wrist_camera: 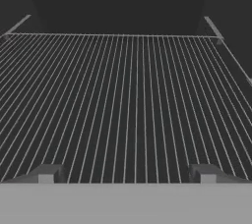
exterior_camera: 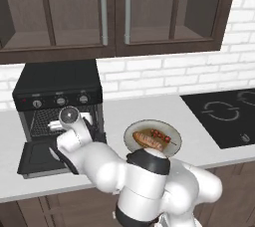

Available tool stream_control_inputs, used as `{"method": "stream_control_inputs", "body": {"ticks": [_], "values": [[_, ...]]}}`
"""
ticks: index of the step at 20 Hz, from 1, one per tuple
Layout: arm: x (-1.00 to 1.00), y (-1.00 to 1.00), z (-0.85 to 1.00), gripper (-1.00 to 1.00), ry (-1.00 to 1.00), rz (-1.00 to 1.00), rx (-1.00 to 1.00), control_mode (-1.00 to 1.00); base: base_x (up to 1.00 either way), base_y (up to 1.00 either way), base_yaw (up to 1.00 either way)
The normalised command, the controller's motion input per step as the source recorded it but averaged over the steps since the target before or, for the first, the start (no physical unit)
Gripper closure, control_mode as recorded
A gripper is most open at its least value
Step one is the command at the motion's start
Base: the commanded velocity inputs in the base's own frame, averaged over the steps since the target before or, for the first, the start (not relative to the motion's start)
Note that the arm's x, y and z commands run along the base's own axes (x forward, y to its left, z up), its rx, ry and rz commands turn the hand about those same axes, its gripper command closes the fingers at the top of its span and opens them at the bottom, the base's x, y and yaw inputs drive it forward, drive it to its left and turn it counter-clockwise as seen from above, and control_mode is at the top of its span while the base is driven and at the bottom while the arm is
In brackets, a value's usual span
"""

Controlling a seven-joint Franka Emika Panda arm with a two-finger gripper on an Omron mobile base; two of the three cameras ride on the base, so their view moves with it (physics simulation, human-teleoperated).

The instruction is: Pick up the kebab skewer and baguette bread, and place them inside the toaster oven. Close the toaster oven door and start by setting the timer.

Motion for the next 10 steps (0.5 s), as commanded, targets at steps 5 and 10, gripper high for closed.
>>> {"method": "stream_control_inputs", "body": {"ticks": [5, 10], "values": [[-0.85, 0.0, -0.68, -1.0, 0.05, 0.0, 0.04, -1.0, 0.0, 0.0, 0.0], [-0.81, 0.0, -0.58, -1.0, 0.08, 0.0, 0.02, -1.0, 0.0, 0.0, 0.0]]}}
